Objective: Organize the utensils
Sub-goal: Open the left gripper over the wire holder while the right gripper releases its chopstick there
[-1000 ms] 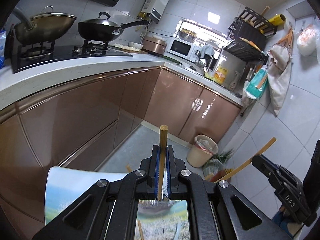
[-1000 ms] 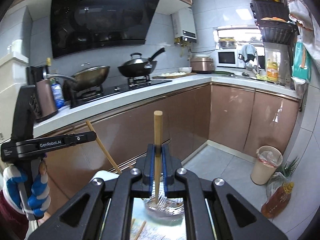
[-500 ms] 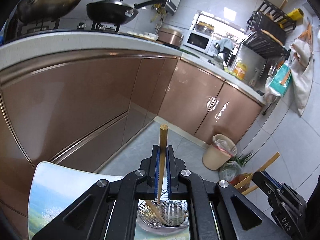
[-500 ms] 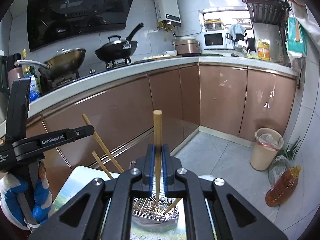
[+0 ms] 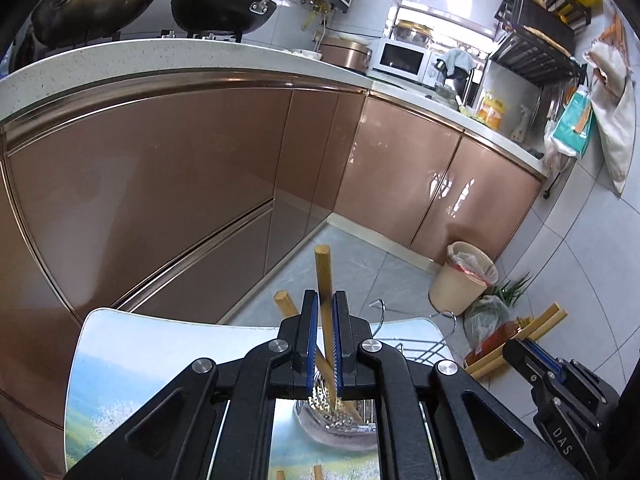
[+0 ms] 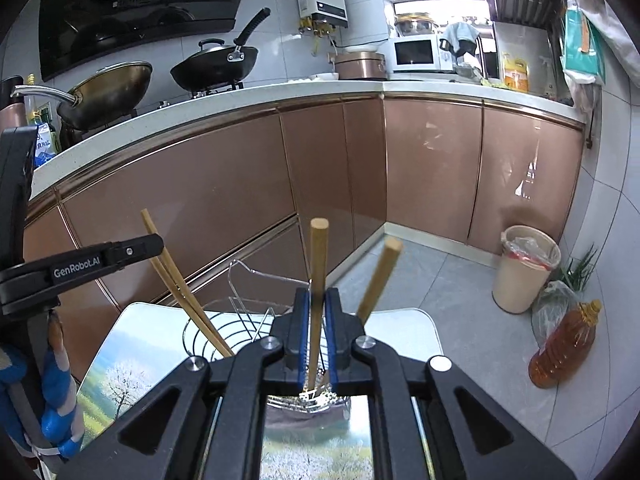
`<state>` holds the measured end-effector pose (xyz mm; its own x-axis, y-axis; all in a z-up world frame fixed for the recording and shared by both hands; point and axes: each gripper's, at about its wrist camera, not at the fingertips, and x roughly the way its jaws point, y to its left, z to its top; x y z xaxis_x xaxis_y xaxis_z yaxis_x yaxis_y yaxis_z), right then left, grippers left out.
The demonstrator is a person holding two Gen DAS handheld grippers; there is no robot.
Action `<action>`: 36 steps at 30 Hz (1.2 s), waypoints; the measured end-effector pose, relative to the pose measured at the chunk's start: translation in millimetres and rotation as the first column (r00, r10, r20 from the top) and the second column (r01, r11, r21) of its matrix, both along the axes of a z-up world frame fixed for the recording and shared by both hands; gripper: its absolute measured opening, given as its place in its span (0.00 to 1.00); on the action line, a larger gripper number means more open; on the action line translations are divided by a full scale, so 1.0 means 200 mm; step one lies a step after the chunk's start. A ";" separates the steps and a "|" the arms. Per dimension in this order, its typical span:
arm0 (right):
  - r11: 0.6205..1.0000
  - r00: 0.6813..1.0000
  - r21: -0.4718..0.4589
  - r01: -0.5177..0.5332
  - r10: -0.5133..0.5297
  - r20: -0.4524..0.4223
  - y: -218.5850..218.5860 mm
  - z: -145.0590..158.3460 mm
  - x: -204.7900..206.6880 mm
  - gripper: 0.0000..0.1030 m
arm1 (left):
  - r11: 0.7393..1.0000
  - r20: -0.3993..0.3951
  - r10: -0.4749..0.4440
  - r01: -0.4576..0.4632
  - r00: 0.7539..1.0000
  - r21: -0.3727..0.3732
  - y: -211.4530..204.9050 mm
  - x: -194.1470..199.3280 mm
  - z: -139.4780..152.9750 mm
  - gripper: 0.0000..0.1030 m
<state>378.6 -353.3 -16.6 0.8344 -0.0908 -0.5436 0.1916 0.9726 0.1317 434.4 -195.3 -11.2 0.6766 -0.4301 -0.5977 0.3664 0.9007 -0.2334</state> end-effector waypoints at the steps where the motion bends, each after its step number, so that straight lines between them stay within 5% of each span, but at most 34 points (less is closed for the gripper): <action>1: 1.000 1.000 0.004 0.001 -0.001 -0.001 0.00 0.01 -0.01 0.08 | 1.000 0.001 0.000 0.000 1.000 0.007 0.01 -0.01 0.00 0.06; 6: 1.000 1.000 0.019 0.010 -0.010 0.001 -0.02 0.04 -0.06 0.12 | 1.000 0.014 0.001 -0.001 1.000 -0.003 0.05 -0.05 0.06 0.39; 10: 1.000 1.000 0.010 0.013 -0.013 0.016 0.00 0.10 -0.11 0.27 | 1.000 0.041 0.000 0.000 0.999 -0.004 0.09 -0.10 0.12 0.43; 24: 1.000 0.998 -0.008 0.008 -0.008 0.056 0.09 0.26 -0.35 0.34 | 0.998 0.136 0.049 -0.052 0.989 0.020 0.30 -0.41 0.28 0.61; 36: 0.998 0.998 -0.001 -0.055 0.056 0.021 0.21 0.22 -0.60 0.34 | 0.986 0.146 0.115 -0.131 0.983 0.108 0.47 -0.66 0.22 0.66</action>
